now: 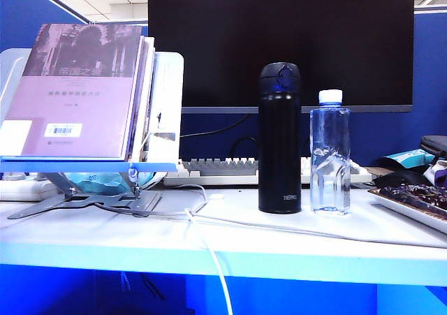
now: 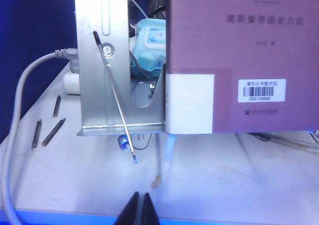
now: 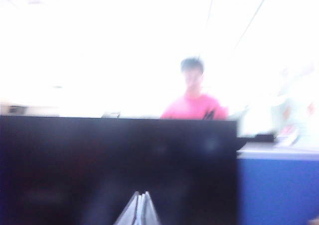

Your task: Pick up the mineral water bottle and place it vertically to the right of the black thermos cup.

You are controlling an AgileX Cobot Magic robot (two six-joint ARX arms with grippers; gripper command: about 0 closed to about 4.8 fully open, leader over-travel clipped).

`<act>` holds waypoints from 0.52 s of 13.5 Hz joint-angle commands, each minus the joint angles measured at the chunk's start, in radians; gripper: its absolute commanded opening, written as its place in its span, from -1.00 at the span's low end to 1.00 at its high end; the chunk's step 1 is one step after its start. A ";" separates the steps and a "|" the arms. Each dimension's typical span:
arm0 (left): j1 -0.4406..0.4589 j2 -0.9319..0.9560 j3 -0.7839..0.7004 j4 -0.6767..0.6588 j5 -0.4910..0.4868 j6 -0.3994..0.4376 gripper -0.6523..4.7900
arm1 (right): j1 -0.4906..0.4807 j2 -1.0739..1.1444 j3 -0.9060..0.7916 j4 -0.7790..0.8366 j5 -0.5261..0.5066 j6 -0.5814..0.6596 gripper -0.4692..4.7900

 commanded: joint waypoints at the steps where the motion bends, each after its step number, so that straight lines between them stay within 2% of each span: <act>1: 0.000 -0.003 0.001 -0.012 0.005 0.004 -0.77 | 0.001 -0.224 0.003 -0.252 0.035 -0.053 -0.84; 4: 0.000 -0.003 0.001 -0.012 0.005 0.004 -0.77 | 0.000 -0.504 0.003 -0.604 0.060 -0.053 -0.84; 5: 0.000 -0.003 0.001 -0.012 0.005 0.004 -0.77 | -0.001 -0.642 0.002 -0.841 0.065 -0.053 -0.84; 6: 0.000 -0.003 0.001 -0.012 0.005 0.004 -0.77 | -0.001 -0.668 0.002 -0.916 0.065 -0.053 -0.84; 7: 0.000 -0.003 0.001 -0.012 0.005 0.004 -0.77 | -0.006 -0.655 -0.018 -1.007 0.019 -0.053 -0.84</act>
